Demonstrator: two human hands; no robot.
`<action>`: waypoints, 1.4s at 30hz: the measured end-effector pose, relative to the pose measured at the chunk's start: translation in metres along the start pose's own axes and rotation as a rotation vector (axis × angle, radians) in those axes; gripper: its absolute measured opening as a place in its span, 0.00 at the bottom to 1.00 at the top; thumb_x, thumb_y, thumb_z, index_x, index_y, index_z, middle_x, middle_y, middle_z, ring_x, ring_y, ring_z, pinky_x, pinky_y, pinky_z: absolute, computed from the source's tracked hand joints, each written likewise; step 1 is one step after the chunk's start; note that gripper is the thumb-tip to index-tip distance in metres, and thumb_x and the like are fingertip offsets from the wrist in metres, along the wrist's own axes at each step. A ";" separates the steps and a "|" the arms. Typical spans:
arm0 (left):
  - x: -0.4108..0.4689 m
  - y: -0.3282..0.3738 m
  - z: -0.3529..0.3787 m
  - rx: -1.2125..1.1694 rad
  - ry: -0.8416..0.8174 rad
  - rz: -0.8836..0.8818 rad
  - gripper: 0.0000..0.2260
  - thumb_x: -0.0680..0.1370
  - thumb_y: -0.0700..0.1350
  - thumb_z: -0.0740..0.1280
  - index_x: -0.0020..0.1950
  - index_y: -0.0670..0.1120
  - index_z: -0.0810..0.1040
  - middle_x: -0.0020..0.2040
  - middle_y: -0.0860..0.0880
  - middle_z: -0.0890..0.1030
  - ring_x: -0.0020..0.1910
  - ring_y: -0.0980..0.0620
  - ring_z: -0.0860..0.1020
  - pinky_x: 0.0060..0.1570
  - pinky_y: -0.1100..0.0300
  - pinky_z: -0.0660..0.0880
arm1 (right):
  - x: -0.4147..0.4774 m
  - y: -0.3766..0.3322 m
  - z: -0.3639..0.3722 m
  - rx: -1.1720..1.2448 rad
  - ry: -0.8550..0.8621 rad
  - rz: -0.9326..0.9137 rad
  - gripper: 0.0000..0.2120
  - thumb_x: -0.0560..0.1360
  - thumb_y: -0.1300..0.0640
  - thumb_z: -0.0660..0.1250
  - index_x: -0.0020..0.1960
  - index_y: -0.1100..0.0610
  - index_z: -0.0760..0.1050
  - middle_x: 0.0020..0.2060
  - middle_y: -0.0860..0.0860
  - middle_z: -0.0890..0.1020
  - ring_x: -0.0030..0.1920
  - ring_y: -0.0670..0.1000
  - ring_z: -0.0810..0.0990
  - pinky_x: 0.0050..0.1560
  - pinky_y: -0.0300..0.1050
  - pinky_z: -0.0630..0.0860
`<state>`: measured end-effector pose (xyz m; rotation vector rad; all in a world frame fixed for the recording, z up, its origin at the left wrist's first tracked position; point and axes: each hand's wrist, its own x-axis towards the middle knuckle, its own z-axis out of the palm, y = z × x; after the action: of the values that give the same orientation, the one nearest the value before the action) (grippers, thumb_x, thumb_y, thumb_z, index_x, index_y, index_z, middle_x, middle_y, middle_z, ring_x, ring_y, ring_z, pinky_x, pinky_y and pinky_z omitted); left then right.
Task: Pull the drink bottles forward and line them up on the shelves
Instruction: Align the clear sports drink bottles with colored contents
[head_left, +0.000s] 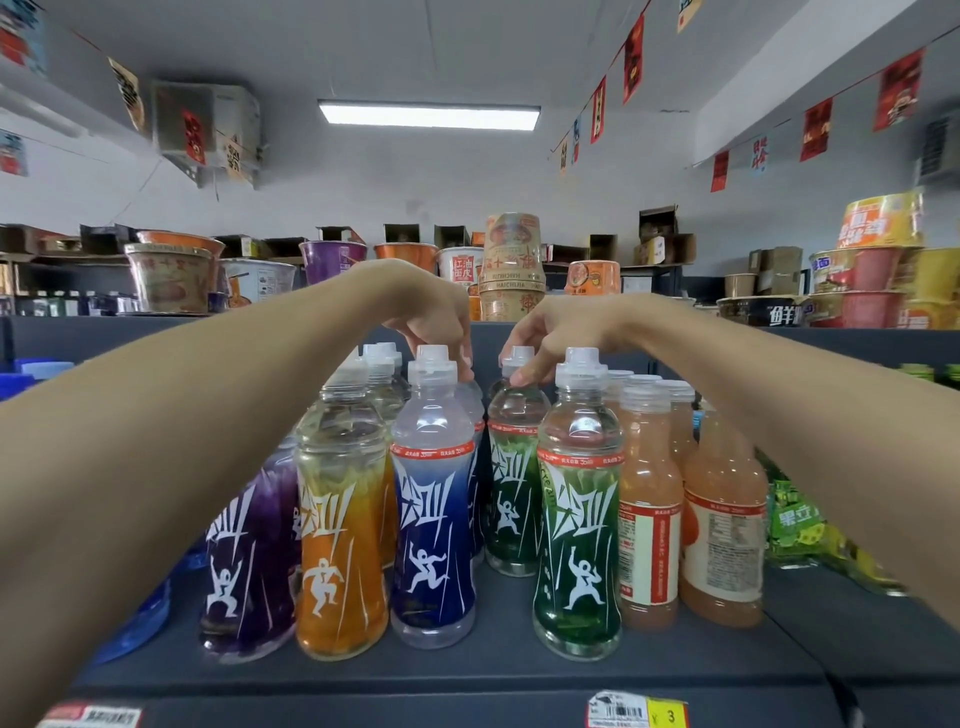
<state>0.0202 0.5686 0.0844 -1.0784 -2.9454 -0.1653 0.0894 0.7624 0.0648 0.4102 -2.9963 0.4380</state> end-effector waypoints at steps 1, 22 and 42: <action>0.000 0.000 0.000 -0.003 0.002 0.004 0.19 0.74 0.51 0.76 0.61 0.42 0.83 0.57 0.52 0.81 0.58 0.48 0.79 0.42 0.62 0.77 | 0.000 0.001 0.000 -0.002 -0.005 -0.002 0.16 0.73 0.49 0.77 0.59 0.51 0.83 0.42 0.34 0.84 0.43 0.35 0.82 0.50 0.41 0.74; -0.029 0.002 0.001 -0.043 0.243 0.045 0.11 0.80 0.57 0.67 0.52 0.52 0.83 0.49 0.53 0.83 0.49 0.55 0.81 0.40 0.64 0.77 | -0.024 -0.003 -0.002 0.074 0.180 0.047 0.30 0.72 0.28 0.66 0.69 0.41 0.75 0.56 0.38 0.81 0.53 0.43 0.82 0.56 0.45 0.74; -0.080 0.042 0.079 -0.205 0.837 0.108 0.23 0.83 0.50 0.61 0.34 0.39 0.83 0.31 0.42 0.82 0.35 0.43 0.82 0.43 0.51 0.80 | -0.078 -0.049 0.088 0.361 0.911 0.035 0.22 0.82 0.51 0.61 0.37 0.64 0.79 0.29 0.55 0.83 0.29 0.48 0.84 0.39 0.45 0.78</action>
<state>0.1106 0.5566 0.0073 -0.8797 -2.1441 -0.7261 0.1735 0.7111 -0.0160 0.1155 -2.0437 0.8830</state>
